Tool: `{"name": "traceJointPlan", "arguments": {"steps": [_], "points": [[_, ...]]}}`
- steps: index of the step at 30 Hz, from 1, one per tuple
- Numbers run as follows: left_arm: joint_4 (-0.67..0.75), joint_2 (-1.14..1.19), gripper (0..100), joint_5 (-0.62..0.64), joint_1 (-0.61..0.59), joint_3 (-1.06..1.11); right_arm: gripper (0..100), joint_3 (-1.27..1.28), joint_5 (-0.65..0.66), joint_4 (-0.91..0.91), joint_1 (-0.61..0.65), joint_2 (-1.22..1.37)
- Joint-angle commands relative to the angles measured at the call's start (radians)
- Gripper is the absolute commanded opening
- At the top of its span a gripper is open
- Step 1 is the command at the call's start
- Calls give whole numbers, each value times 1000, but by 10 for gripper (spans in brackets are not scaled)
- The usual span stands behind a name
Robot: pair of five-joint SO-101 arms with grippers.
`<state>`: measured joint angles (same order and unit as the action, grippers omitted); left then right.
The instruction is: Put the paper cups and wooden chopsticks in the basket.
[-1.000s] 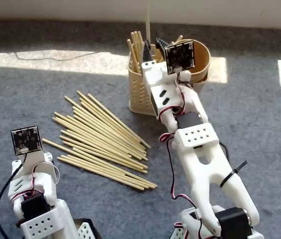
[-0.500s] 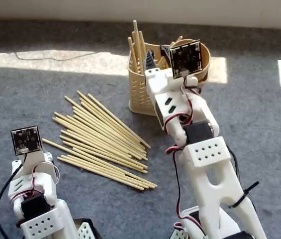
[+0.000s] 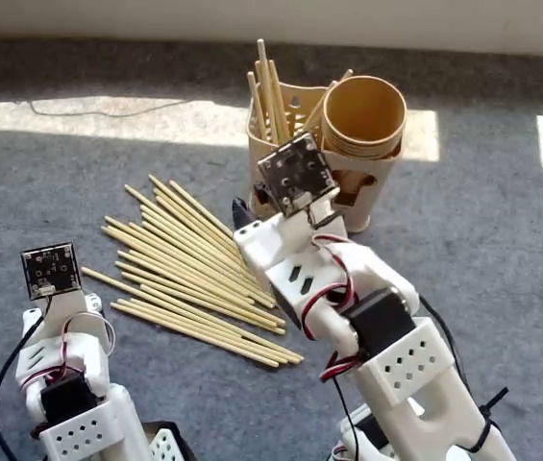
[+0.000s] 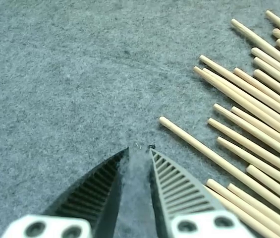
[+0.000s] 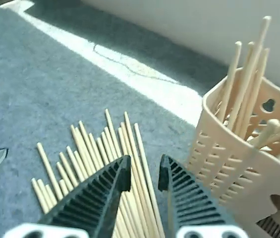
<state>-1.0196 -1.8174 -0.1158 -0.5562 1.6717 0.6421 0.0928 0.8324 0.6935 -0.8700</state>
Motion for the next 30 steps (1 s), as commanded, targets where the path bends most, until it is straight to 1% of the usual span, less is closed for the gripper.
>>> {"name": "traceJointPlan", "arguments": {"steps": [1,5,8,12,16,18,22,30], "points": [[26,-8,71,-6,-48,-4,104,-5,0,74,84,-27],[68,-8,71,-2,-101,-4,104,15,0,142,203,1],[69,-8,71,-2,-105,-5,104,62,0,139,280,70],[69,-8,71,-2,-105,-5,104,128,-2,41,351,177],[69,-8,71,-2,-104,-5,104,208,-2,-122,372,277],[69,-8,71,-2,-104,-5,104,228,11,-174,372,334],[69,-8,71,-2,-99,-5,104,231,86,-185,374,463],[69,-8,71,-2,-97,-5,104,145,89,-220,401,651]]}}
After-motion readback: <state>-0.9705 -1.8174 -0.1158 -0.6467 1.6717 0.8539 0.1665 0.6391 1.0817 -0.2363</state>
